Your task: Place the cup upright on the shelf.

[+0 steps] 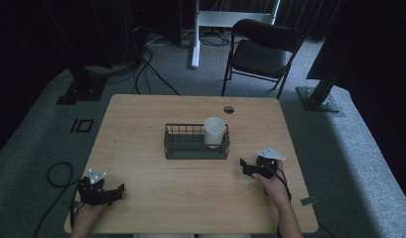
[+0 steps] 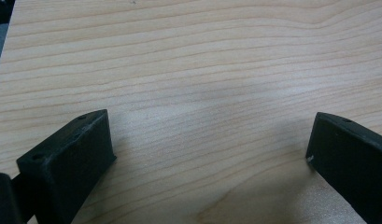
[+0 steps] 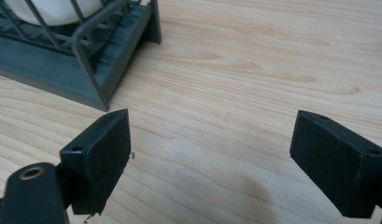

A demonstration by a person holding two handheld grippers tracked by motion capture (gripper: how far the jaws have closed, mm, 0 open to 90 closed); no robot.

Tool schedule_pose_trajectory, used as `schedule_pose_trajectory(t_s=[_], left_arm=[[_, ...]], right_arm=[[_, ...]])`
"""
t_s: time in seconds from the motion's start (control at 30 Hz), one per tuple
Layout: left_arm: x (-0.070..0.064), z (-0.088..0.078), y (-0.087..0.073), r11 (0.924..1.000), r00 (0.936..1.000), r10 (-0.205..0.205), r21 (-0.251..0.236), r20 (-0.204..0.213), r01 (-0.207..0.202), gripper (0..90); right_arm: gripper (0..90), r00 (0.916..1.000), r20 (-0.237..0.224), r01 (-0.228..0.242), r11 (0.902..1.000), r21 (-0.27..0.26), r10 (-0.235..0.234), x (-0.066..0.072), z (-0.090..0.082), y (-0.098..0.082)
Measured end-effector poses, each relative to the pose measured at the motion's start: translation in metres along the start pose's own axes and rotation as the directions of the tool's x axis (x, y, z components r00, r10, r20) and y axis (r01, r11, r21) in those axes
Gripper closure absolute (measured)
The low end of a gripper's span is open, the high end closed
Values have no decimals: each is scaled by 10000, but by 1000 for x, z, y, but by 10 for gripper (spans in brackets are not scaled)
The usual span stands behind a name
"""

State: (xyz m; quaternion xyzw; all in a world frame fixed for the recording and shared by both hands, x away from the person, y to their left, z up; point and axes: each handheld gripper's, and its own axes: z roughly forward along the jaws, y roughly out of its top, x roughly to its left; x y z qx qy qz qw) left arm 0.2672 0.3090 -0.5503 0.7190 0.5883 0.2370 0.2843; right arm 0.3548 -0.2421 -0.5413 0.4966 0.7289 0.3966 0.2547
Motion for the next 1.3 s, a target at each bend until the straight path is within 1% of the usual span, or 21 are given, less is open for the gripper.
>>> schedule_pose_trajectory(t_s=[0.1, 0.17, 0.23, 0.33, 0.43, 0.47, 0.5, 0.6, 0.63, 0.67, 0.77, 0.8, 1.3], left_arm=[[0, 0, 0, 10000, 10000, 1, -1, 0, -1, 7], [0, 0, 0, 10000, 10000, 12, 5, -3, -12, 7], [0, 0, 0, 10000, 10000, 6, 3, -2, -6, 8], [0, 0, 0, 10000, 10000, -1, -3, 0, 1, 8], [0, 0, 0, 10000, 10000, 0, -5, 0, 0, 8], [0, 0, 0, 10000, 10000, 1, -1, 0, -1, 8], [0, 0, 0, 10000, 10000, 0, 0, -1, 0, 8], [0, 0, 0, 10000, 10000, 0, -2, 0, 0, 8], [0, 0, 0, 10000, 10000, 6, -1, -2, -6, 7], [0, 0, 0, 10000, 10000, -2, -2, -1, 2, 7], [0, 0, 0, 10000, 10000, 0, -4, -1, 0, 8], [0, 0, 0, 10000, 10000, 0, -4, 0, 0, 7], [0, 0, 0, 10000, 10000, 0, -2, -1, 0, 8]], right_arm=[[122, 9999, 112, -95, 9999, 80, 94, -2, 0, -2], [121, 9995, 308, -58, 9998, 194, 52, -4, -1, -4], [121, 9992, 380, -127, 9995, 274, 116, -5, -1, -7], [122, 9977, 644, -258, 9989, 402, 232, -8, -1, -9], [122, 9969, 762, -215, 9984, 518, 175, -9, -2, -9], [121, 9953, 956, -235, 9971, 730, 164, -9, -2, -10], [121, 9949, 992, -278, 9966, 777, 200, -10, -3, -11], [121, 9908, 1310, -489, 9931, 1063, 347, -11, -4, -13], [121, 9904, 1336, -506, 9915, 1196, 344, -12, -4, -13], [119, 9907, 1332, -483, 9862, 1587, 271, -12, -4, -15], [117, 9898, 1278, -830, 9830, 1638, 623, -12, -4, -15], [117, 9896, 1274, -872, 9824, 1649, 664, -13, -4, -15], [117, 9897, 1257, -886, 9823, 1652, 682, -13, -4, -15]])
